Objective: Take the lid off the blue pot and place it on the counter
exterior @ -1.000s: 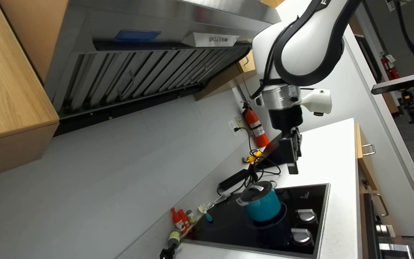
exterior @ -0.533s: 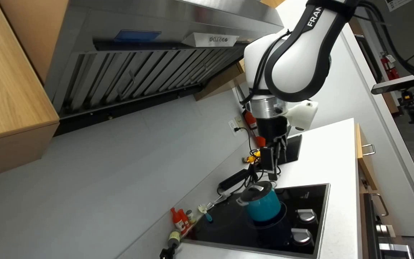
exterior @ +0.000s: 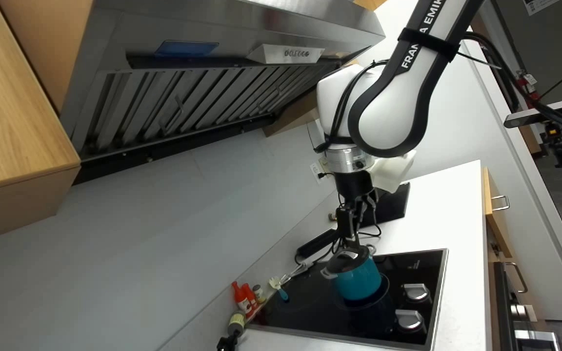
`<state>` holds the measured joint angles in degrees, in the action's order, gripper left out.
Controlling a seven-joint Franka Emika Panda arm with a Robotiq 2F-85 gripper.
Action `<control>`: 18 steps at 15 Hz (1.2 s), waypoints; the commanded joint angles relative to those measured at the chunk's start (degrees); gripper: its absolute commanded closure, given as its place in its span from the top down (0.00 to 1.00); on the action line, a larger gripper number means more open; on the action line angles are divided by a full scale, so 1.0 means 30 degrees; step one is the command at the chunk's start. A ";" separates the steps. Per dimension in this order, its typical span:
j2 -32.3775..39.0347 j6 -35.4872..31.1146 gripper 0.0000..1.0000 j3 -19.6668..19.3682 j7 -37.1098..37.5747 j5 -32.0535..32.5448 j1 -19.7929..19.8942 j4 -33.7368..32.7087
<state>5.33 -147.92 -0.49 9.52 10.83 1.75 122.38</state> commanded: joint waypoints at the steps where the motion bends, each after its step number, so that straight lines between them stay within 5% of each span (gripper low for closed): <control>1: 0.1350 -0.0434 1.00 -0.0427 0.1755 0.1381 -0.0474 -0.1566; 18: 0.4581 -0.0156 1.00 -0.1772 0.3520 0.2299 -0.1646 -0.4847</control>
<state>16.69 -147.93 -4.16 17.64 16.65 -1.64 110.54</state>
